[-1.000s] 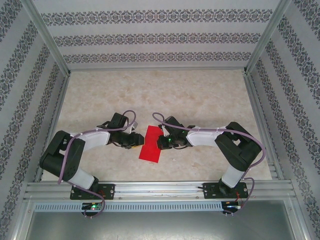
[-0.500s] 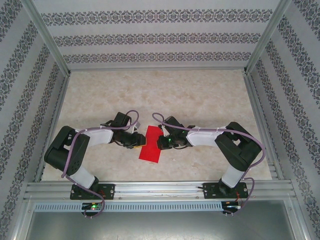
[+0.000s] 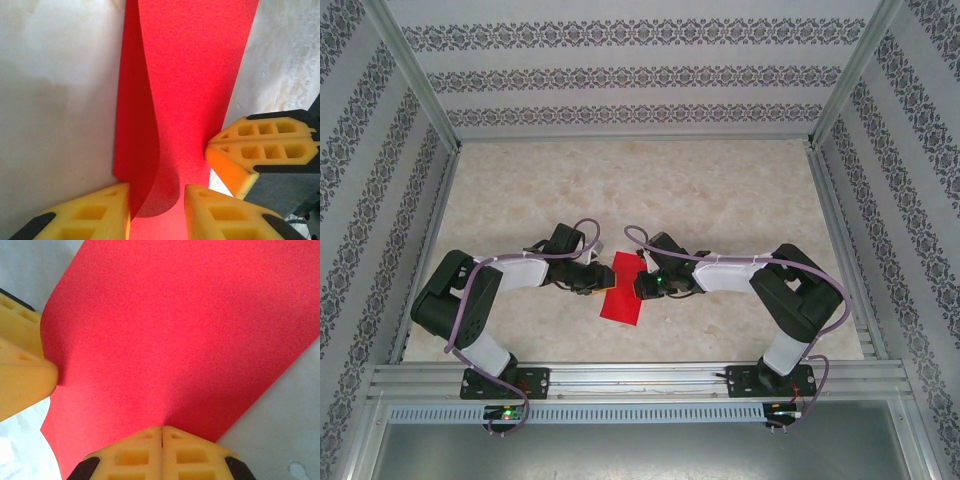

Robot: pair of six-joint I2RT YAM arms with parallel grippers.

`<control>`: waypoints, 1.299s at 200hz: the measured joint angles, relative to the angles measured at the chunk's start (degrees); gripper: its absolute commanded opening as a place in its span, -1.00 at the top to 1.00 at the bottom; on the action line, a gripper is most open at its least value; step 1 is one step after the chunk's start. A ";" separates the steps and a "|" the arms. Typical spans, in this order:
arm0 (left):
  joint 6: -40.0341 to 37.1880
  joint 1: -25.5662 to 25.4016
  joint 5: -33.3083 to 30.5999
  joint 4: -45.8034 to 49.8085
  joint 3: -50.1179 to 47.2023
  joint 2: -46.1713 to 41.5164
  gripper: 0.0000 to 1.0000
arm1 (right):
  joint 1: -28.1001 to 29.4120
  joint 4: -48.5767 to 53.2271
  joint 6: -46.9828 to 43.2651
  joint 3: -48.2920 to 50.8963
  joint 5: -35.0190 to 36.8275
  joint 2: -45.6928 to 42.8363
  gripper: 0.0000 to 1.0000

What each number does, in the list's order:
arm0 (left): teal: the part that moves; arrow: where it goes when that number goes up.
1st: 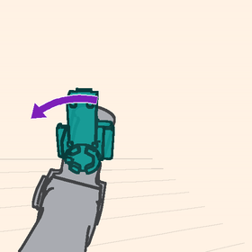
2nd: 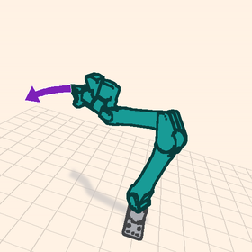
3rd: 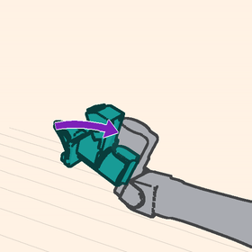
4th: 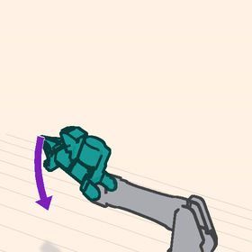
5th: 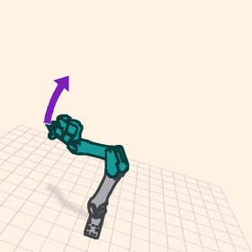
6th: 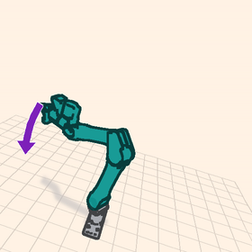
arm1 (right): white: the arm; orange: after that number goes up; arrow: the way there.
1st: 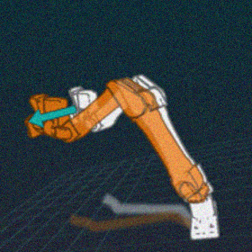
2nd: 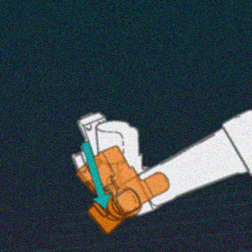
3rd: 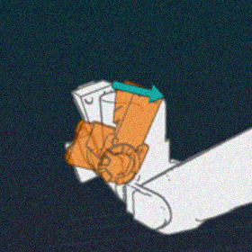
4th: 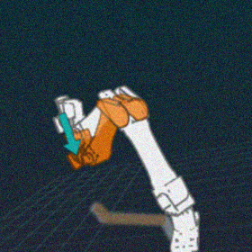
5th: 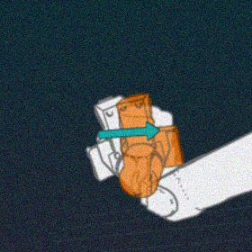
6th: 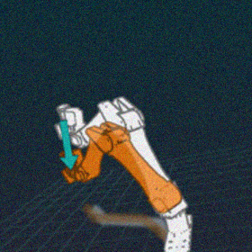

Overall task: Fold a paper plane with a square sheet of paper (fold left side to right side)
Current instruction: Third fold the triangle at the center of the table.

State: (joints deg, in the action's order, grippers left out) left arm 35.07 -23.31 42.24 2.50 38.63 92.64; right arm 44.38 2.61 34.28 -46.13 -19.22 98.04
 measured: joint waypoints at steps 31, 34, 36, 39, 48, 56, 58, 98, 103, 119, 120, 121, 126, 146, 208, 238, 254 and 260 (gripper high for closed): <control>0.13 0.00 -0.26 -0.24 0.00 0.00 0.35 | 0.00 0.00 -0.02 0.00 -0.02 0.00 1.00; 0.13 0.00 -0.26 -0.26 0.00 0.00 0.35 | 0.00 0.00 0.00 0.00 -0.02 0.00 1.00; 0.13 0.00 -0.26 -0.26 0.00 0.00 0.35 | 0.00 0.00 0.00 0.00 -0.02 0.00 1.00; 0.13 0.00 -0.26 -0.26 0.00 0.00 0.35 | 0.00 0.00 -0.02 0.00 -0.02 0.00 1.00; 0.13 0.00 -0.24 -0.37 0.00 0.00 0.33 | -0.02 0.00 -0.02 0.00 -0.09 0.04 1.00; 0.13 0.00 -0.24 -0.48 0.00 0.00 0.30 | -0.02 0.00 -0.02 -0.02 -0.17 0.04 1.00; 0.15 0.00 -0.24 -0.52 0.00 0.00 0.30 | -0.02 0.00 -0.02 -0.02 -0.20 0.04 1.00; 0.11 0.00 -0.35 -1.29 0.68 0.35 0.25 | -0.02 0.04 -0.02 -0.15 -0.28 0.15 1.00; 0.09 0.00 -0.42 -1.31 1.07 0.68 0.26 | -0.02 0.02 -0.02 -0.17 -0.33 0.15 1.00; -0.11 0.00 -0.48 -1.55 2.23 1.55 0.25 | -0.02 0.04 -0.02 -0.17 -0.37 0.17 1.00; -0.11 0.00 -0.48 -1.60 2.32 1.62 0.25 | -0.02 0.04 -0.02 -0.17 -0.37 0.17 1.00; -0.13 0.00 -0.48 -1.62 2.36 1.64 0.25 | -0.02 0.04 0.00 -0.17 -0.37 0.17 1.00; -0.22 0.00 -0.63 -1.68 2.60 1.86 0.25 | -0.02 0.04 0.00 -0.17 -0.37 0.17 1.00; -0.59 0.00 -1.03 -1.68 3.15 2.43 0.22 | -0.02 0.04 -0.02 -0.17 -0.37 0.17 1.00; -1.95 0.00 -2.05 -1.62 3.39 3.19 0.61 | -0.02 0.02 -0.02 -0.17 -0.37 0.17 1.00; -1.97 0.00 -2.19 -1.49 3.39 3.21 0.91 | -0.02 0.28 -0.26 -0.33 -0.33 0.15 0.85; -2.03 0.00 -2.19 -1.49 3.39 3.21 1.00 | -0.02 0.92 -0.87 -0.55 0.11 0.02 0.66; -1.97 0.00 -2.16 -1.49 3.39 3.21 1.00 | -0.02 1.18 -1.31 -0.57 0.33 -0.26 0.60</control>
State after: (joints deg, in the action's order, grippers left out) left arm 33.10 -23.31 40.07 1.02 42.02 95.85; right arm 44.36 3.79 32.97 -46.70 -18.90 97.78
